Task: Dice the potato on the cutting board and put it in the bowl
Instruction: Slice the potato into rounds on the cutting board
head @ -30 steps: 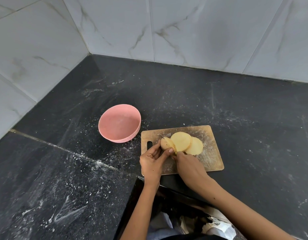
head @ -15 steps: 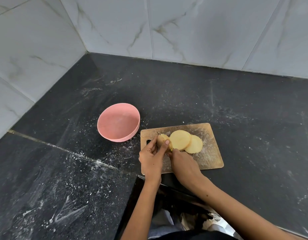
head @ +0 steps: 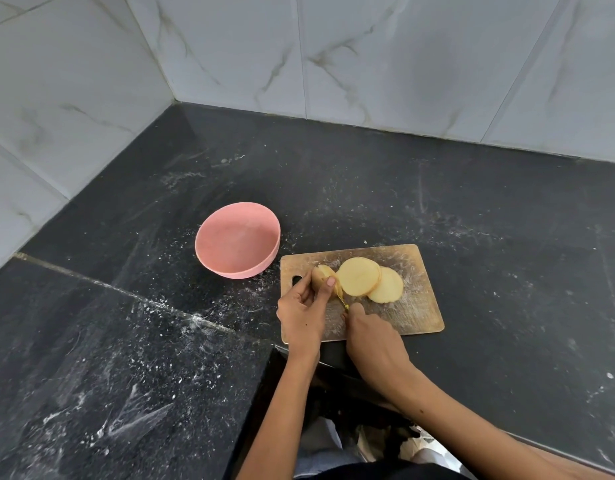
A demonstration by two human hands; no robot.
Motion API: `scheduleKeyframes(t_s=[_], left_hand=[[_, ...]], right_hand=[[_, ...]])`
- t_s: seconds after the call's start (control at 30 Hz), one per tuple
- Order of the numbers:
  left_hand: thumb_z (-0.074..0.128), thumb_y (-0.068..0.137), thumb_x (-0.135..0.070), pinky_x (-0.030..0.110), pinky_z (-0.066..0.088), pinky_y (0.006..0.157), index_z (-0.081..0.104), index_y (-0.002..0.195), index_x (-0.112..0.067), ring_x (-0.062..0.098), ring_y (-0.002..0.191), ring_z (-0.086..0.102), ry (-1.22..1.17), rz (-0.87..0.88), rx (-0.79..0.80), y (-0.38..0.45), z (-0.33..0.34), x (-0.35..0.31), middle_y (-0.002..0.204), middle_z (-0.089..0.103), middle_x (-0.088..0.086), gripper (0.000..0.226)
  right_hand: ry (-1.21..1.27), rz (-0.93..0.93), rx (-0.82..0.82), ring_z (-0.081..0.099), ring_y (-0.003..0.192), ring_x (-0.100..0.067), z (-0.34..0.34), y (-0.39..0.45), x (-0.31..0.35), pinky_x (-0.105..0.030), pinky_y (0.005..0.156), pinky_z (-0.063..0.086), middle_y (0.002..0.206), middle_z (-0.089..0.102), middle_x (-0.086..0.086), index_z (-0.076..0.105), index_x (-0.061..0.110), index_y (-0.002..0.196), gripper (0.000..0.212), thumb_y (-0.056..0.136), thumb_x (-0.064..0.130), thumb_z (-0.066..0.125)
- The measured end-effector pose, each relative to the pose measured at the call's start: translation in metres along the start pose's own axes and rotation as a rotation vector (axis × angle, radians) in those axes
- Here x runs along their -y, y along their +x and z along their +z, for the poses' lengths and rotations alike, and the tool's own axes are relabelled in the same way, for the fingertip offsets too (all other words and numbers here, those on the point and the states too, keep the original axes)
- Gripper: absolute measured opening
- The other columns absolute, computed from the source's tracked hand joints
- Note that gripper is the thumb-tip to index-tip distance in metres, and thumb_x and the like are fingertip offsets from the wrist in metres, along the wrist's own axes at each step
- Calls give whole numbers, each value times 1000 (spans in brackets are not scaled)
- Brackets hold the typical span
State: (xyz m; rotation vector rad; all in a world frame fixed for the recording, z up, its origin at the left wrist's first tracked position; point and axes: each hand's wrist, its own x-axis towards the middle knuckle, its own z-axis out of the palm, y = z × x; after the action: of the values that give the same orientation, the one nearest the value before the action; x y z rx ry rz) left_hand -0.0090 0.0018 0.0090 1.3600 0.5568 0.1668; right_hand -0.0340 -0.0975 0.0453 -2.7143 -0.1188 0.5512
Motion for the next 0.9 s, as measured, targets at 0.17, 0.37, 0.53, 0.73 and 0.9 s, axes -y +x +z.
scheduleKeyframes(t_s=[0.17,0.37,0.53,0.73,0.9], left_hand=[[75,80,-8,36,53,95,59,127,2,16,106,67,32,30,-8,-2,-2,-1,116,68,13,50],[74,82,-6,30,54,91,60,125,3,14,104,67,31,42,-4,-3,-3,-1,115,69,13,47],[72,83,-2,25,54,91,59,125,4,10,101,68,13,15,-1,-3,-4,-2,114,69,13,45],[74,82,-5,32,53,95,59,126,4,13,104,67,26,15,-5,-1,-3,-1,115,68,13,47],[73,82,-6,37,52,97,58,127,3,15,108,66,10,6,13,-1,-6,1,117,68,13,48]], right_hand=[[12,16,13,58,102,-35,1,13,7,-36,70,35,111,60,-16,43,8,107,17,103,16,28],[2,9,21,58,104,-36,3,14,4,-35,71,35,113,59,-16,45,6,112,23,104,19,28],[-5,22,24,57,107,-37,7,5,-5,-35,72,35,115,59,-18,44,6,115,31,105,28,25],[-26,28,17,57,109,-36,8,16,6,-38,79,43,117,59,-16,46,6,117,31,105,26,27],[-83,70,11,59,107,-35,14,4,-1,-38,80,45,117,60,-16,45,5,116,22,100,7,29]])
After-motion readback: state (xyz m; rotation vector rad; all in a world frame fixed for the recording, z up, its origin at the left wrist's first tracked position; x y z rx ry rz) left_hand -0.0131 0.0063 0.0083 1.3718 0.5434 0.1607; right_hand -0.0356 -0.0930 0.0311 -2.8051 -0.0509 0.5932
